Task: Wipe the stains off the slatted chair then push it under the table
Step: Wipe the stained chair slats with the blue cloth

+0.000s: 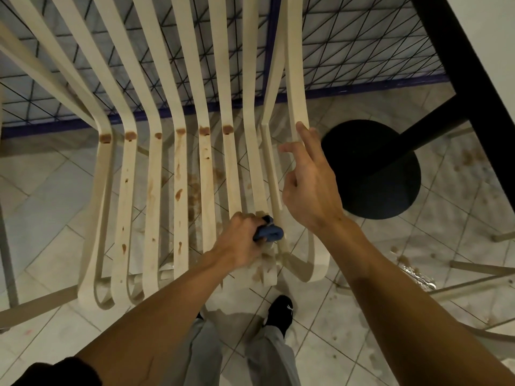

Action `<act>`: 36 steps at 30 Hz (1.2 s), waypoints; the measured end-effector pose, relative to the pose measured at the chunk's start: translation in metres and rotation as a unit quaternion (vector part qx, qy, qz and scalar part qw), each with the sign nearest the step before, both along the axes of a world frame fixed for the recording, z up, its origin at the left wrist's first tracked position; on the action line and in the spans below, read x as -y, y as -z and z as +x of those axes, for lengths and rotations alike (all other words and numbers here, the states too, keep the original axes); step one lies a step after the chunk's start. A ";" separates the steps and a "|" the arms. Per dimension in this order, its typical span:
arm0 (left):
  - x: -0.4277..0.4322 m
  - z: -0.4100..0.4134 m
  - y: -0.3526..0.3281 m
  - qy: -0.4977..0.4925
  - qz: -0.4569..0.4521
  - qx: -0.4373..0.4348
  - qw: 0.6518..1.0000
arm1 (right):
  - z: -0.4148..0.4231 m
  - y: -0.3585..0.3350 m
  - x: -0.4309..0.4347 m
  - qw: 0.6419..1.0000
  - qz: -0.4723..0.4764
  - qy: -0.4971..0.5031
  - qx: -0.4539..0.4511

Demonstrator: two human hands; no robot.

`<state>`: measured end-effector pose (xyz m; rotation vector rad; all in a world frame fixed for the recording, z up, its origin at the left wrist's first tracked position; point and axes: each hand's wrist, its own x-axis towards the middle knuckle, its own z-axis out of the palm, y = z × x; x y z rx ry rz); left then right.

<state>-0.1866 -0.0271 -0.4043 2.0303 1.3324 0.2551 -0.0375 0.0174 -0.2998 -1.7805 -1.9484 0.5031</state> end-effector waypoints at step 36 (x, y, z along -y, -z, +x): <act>0.044 -0.002 0.005 -0.038 0.025 0.015 0.999 | -0.001 -0.005 0.001 1.000 -0.010 0.003 -0.005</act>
